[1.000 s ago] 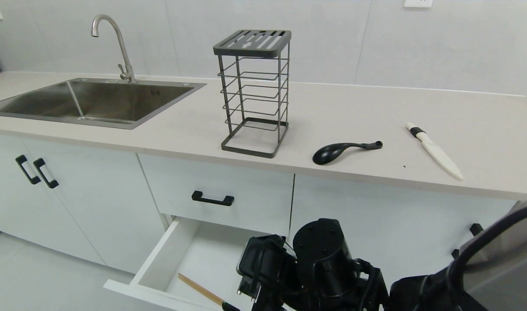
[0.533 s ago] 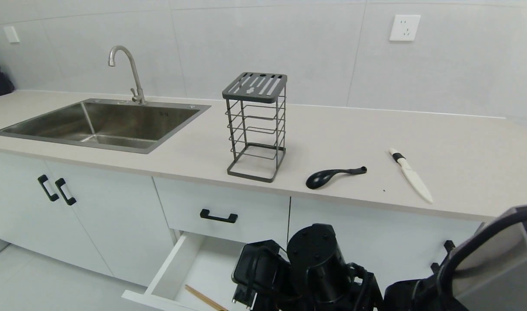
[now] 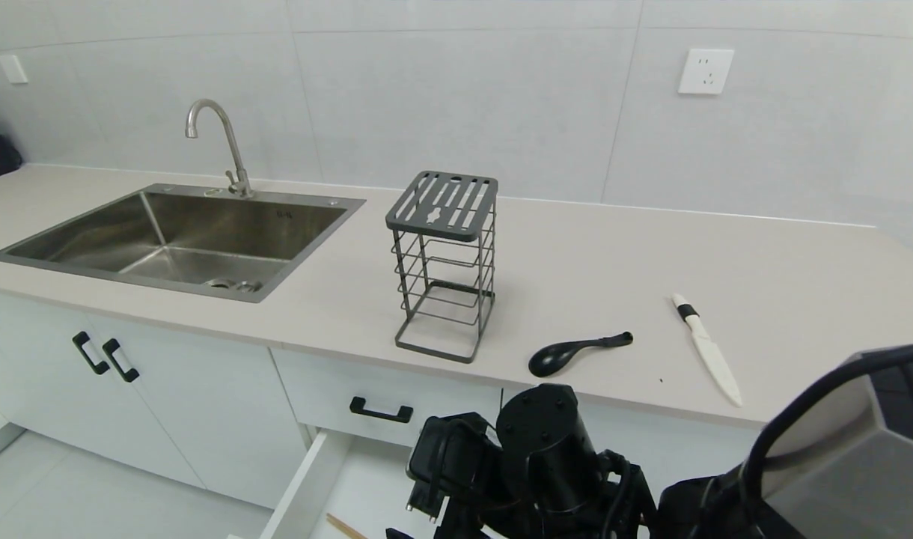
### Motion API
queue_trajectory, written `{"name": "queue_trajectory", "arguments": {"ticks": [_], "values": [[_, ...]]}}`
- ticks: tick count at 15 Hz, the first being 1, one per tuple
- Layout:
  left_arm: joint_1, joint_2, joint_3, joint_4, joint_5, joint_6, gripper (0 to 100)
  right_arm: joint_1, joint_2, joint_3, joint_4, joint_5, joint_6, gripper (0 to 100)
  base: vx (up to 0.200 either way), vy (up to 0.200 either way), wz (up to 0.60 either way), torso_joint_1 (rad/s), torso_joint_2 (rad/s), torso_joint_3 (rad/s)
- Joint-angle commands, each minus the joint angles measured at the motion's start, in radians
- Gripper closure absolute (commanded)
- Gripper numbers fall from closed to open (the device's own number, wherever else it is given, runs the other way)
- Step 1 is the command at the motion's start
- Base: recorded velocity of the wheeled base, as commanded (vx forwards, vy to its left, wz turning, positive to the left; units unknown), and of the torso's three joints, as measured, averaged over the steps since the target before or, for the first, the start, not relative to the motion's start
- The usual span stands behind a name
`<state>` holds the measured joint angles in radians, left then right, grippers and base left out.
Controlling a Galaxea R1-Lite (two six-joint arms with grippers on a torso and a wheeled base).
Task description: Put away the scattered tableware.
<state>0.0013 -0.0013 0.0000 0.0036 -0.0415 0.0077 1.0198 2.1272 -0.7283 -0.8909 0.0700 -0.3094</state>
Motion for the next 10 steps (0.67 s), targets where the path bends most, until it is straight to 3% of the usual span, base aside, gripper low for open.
{"name": "queue_trajectory", "arguments": {"ticks": [1,10], "values": [[0.0,0.001,0.0,0.001,0.0,0.0,0,0.0,0.008,0.0,0.0,0.001,-0.001,0,0.0,0.0,0.0,0.29,-0.52,-0.266],[0.0,0.001,0.0,0.001,0.0,0.0,0,-0.03,-0.061,0.044,0.001,-0.003,-0.004,0,0.0,0.0,0.0,0.295,-0.57,-0.27]]}}
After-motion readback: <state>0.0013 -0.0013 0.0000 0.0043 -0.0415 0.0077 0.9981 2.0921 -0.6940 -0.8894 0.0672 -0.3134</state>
